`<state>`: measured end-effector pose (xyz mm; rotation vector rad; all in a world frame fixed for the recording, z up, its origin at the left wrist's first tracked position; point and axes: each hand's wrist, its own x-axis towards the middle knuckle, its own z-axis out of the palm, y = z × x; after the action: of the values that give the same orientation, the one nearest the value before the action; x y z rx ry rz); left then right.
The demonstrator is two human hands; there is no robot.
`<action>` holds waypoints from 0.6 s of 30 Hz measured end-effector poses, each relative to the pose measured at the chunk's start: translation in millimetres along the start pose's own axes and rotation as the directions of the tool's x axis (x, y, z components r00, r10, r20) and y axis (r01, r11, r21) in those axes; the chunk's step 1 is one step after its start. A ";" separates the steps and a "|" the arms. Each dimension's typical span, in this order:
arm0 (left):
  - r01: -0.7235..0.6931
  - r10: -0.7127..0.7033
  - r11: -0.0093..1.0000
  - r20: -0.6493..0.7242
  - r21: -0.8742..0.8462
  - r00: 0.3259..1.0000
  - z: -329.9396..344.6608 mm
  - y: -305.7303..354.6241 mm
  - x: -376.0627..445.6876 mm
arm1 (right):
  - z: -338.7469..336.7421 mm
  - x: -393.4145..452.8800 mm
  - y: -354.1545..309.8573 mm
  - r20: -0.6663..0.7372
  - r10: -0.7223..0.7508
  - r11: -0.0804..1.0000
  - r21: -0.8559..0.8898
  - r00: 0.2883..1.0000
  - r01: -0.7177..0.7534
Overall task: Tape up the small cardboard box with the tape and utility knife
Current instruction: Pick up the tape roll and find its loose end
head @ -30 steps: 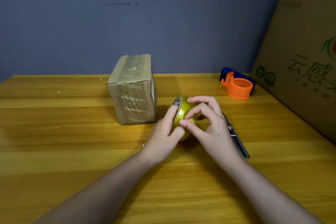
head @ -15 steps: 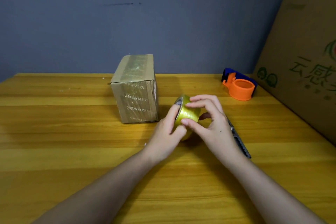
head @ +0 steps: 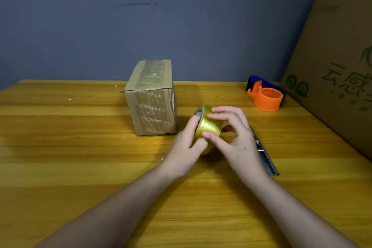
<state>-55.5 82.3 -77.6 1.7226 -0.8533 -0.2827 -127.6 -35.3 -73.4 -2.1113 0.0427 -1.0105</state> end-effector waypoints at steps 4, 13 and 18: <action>-0.013 0.011 0.999 0.023 0.045 1.000 -0.1 -1.6 -0.9 | -5.5 6.0 -2.3 -0.007 0.024 1.000 0.020 1.000 -0.024; -0.064 0.061 0.995 0.035 0.070 0.997 2.1 4.1 -2.1 | -18.6 10.6 -3.4 0.007 -0.031 0.997 -0.077 0.999 0.032; -0.079 0.072 0.987 0.053 0.142 0.996 3.1 2.7 -2.1 | -22.7 10.5 -1.9 -0.001 -0.086 0.987 -0.137 0.996 0.085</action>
<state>-59.9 81.1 -76.6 1.8185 -0.9927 -0.2162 -136.3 -51.9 -56.7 -2.2509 0.0262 -1.0926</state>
